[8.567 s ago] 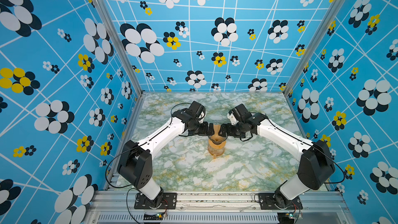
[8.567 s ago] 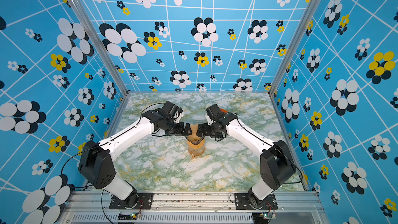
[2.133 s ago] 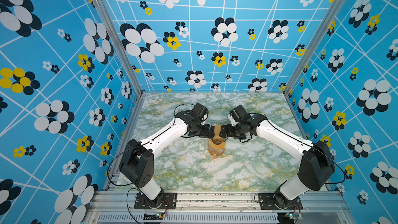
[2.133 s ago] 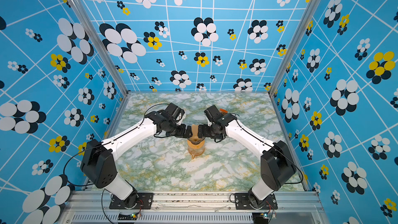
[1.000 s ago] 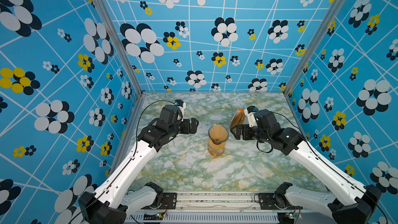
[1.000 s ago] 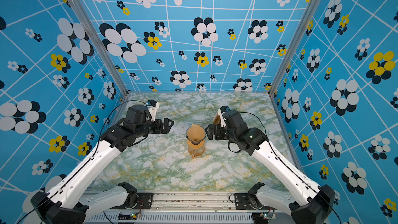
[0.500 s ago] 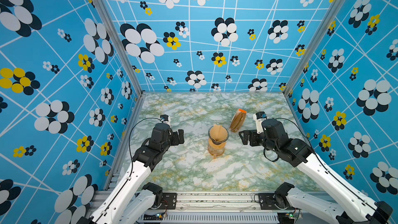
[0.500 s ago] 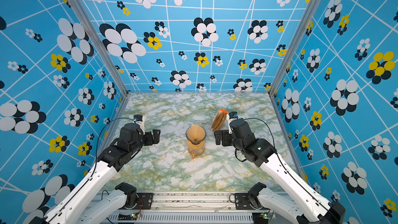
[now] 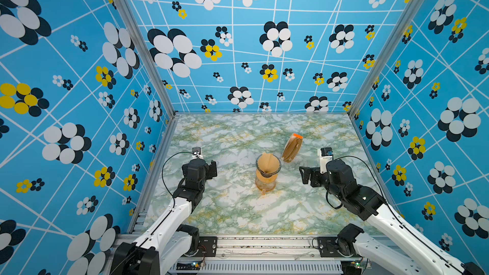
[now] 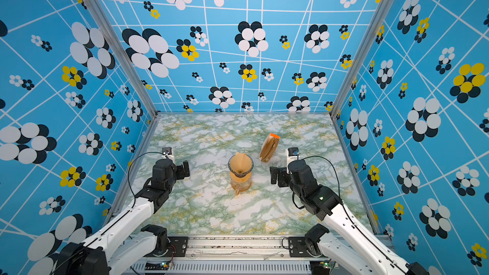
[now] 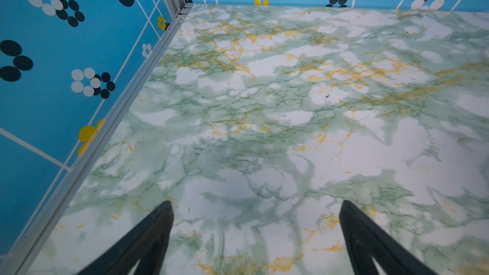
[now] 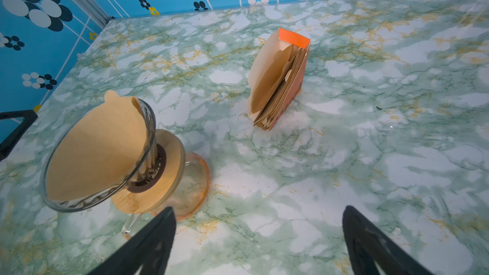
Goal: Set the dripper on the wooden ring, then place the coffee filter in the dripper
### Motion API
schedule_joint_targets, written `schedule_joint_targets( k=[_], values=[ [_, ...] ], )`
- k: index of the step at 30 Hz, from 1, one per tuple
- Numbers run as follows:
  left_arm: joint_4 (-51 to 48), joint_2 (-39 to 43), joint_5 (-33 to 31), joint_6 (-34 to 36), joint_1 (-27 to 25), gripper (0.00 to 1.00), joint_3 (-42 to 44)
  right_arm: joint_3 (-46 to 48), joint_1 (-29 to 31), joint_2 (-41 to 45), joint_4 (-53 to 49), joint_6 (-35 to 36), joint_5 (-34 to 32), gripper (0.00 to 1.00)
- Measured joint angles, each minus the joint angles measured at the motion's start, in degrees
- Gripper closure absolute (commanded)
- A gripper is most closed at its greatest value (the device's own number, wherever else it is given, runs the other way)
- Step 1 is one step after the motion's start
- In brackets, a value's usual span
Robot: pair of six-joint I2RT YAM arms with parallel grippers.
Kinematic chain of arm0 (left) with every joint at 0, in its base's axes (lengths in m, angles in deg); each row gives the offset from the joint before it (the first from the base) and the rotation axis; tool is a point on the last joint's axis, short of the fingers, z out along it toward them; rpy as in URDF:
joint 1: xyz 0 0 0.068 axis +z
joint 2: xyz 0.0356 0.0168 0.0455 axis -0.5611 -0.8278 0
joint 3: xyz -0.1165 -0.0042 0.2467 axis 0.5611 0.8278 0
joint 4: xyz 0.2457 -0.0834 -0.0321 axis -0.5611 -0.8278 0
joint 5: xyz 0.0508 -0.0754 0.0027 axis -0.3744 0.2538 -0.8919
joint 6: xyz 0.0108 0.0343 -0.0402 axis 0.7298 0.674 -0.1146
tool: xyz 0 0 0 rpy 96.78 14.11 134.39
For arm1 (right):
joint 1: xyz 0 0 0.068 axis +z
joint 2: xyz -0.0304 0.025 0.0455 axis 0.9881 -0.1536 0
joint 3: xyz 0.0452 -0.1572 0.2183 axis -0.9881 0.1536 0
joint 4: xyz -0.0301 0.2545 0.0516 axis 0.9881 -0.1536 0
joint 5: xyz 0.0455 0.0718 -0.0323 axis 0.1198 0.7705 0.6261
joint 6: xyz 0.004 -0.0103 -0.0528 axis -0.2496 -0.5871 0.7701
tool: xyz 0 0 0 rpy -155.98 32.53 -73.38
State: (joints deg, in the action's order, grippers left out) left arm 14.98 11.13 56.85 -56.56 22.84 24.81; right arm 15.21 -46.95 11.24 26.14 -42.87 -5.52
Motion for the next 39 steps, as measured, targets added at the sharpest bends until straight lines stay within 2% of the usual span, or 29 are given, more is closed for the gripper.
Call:
schedule_joint_targets(
  k=[4, 11, 20, 26, 39],
  values=[
    [10.29, -6.34, 2.45, 3.56, 2.73, 0.01, 0.07, 0.17, -0.20, -0.81, 1.46, 0.20, -0.85, 0.01],
    [28.44, -16.22, 9.35, 5.79, 6.99, 0.01, 2.60, 0.68, -0.63, -3.72, 3.06, 1.27, -2.47, 0.01],
    [43.12, -25.27, 15.34, 6.51, 8.96, 0.01, 5.77, 0.68, -2.08, -6.36, 5.64, 2.54, -4.04, 0.01],
    [48.26, -29.79, 16.79, 6.54, 9.20, 0.01, 5.95, 0.68, -4.39, -8.46, 7.87, 3.41, -5.31, 0.01],
    [43.50, -30.03, 17.05, 6.51, 9.75, 0.01, 1.77, -1.05, -16.65, -19.19, 16.96, 10.32, -6.45, 0.01]
  ],
)
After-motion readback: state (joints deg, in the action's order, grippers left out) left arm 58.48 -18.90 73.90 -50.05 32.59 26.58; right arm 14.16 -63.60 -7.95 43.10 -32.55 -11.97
